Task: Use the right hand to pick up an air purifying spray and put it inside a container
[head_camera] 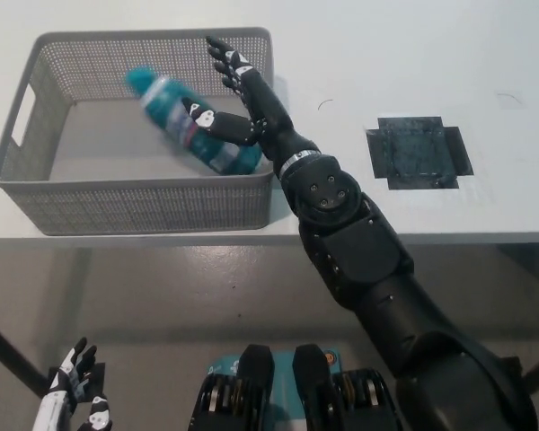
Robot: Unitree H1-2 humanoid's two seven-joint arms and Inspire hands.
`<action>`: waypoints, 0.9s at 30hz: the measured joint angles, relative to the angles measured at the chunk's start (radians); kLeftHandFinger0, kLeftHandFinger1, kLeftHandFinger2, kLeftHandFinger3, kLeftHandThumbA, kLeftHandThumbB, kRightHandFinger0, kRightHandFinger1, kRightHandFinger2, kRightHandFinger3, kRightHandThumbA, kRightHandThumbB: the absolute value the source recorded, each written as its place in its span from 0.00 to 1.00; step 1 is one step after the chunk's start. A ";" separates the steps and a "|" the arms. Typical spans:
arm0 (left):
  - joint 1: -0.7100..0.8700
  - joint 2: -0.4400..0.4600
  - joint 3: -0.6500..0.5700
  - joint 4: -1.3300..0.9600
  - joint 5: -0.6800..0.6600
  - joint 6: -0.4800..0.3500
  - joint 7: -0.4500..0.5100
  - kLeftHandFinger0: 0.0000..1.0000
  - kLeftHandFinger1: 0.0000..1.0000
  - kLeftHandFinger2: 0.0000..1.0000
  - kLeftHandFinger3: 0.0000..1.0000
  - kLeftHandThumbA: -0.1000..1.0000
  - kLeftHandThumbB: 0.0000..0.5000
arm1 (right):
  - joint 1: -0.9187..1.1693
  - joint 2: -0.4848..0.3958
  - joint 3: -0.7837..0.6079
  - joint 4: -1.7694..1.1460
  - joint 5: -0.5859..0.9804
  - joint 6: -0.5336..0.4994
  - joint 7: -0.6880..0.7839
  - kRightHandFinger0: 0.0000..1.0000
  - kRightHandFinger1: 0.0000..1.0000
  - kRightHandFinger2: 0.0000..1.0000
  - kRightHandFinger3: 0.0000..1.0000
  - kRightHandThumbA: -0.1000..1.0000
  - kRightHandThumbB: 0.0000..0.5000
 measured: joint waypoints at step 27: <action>0.000 -0.004 0.003 0.010 -0.002 0.003 -0.013 0.90 1.00 1.00 1.00 0.15 1.00 | 0.242 -0.171 -0.014 -0.641 0.008 0.065 0.096 1.00 1.00 1.00 1.00 0.53 0.83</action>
